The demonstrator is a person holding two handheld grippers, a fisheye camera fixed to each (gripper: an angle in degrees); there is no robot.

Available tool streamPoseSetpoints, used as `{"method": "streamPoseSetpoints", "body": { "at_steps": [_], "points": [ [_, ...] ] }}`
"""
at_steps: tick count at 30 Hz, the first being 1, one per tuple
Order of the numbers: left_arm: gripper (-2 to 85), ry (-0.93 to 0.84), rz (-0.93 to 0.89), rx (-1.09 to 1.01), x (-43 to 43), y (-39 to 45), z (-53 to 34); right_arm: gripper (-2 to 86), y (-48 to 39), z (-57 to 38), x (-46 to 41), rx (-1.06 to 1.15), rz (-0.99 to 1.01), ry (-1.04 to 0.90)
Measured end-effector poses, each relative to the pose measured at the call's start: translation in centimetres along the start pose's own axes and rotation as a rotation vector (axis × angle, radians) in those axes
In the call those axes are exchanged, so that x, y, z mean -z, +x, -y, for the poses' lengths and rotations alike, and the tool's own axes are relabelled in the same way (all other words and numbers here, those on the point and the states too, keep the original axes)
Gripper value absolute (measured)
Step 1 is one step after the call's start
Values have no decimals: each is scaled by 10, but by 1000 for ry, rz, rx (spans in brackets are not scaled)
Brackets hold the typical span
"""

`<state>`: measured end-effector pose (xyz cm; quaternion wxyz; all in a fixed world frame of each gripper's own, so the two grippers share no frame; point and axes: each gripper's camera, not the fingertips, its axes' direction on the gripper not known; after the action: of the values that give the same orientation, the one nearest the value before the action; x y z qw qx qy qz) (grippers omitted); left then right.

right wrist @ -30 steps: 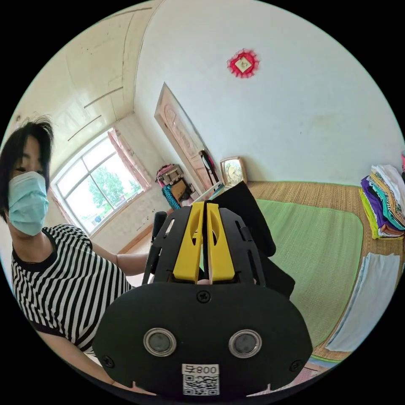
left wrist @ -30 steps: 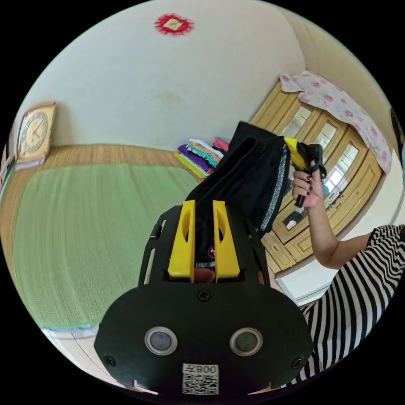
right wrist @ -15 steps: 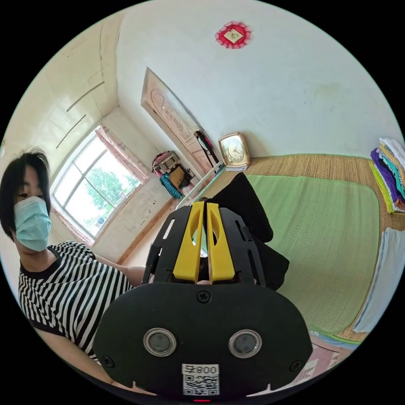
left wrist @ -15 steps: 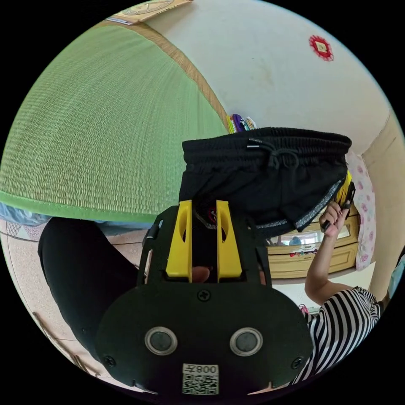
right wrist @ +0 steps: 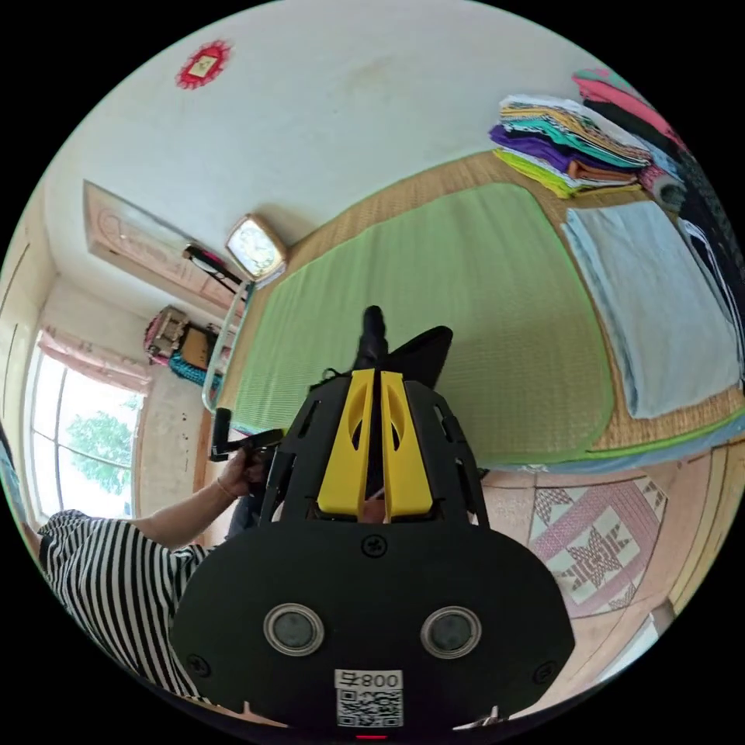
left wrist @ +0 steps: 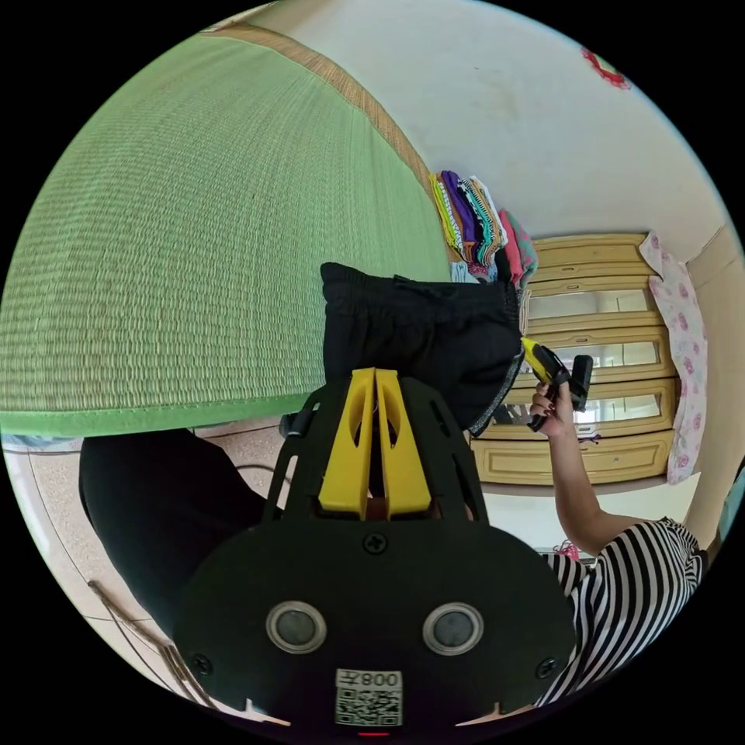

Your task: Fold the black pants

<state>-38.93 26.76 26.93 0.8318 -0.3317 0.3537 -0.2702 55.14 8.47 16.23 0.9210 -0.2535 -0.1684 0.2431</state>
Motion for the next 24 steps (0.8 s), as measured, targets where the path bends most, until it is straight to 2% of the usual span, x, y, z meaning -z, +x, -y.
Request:
{"method": "streamPoseSetpoints", "body": {
  "at_steps": [8, 12, 17, 21, 24],
  "points": [
    [4, -23, 34, -49, 13, 18, -7, 22, 17, 9, 2, -8, -101, 60],
    [22, 4, 77, -31, 11, 25, -4, 80, 7, 45, -40, 69, -95, -65],
    [64, -76, 109, 16, -7, 22, 1, 108, 7, 83, -97, 113, -187, -254],
    [34, -141, 65, 58, -20, 20, -1, 87, 10, 89, -126, 106, -161, -341],
    [20, -118, 25, 22, -10, 33, -7, 49, 12, 85, -124, 84, -115, -322]
  ]
}}
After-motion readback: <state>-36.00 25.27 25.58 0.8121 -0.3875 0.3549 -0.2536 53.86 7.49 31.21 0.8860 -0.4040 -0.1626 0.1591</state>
